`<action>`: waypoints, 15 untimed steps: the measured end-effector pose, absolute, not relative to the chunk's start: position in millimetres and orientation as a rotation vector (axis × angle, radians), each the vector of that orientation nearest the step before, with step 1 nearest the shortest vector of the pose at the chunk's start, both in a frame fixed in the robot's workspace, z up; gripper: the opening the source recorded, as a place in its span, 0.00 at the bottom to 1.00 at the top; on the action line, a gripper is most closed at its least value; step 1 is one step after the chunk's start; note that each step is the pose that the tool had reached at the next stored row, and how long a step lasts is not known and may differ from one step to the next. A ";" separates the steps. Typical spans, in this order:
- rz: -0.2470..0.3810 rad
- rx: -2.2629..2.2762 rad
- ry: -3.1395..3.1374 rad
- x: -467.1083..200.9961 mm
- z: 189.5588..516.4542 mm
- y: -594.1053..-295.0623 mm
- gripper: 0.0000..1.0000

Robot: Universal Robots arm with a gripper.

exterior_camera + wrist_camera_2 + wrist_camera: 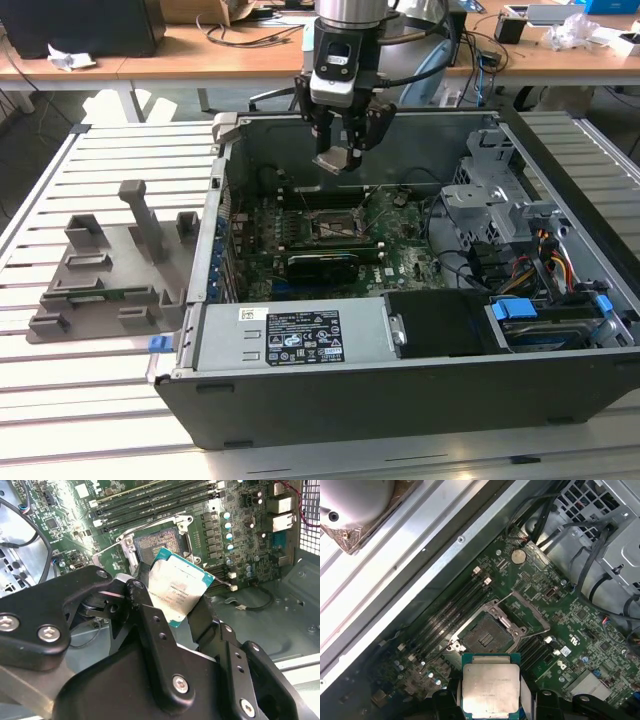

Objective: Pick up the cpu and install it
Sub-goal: 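Place the cpu into insertion slot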

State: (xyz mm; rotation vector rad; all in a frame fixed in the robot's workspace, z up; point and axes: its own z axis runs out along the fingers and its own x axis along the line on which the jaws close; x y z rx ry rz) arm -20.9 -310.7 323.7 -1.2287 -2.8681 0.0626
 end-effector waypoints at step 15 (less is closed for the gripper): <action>0.061 -1.341 -2.816 -20.9 323.7 -310.7 0.55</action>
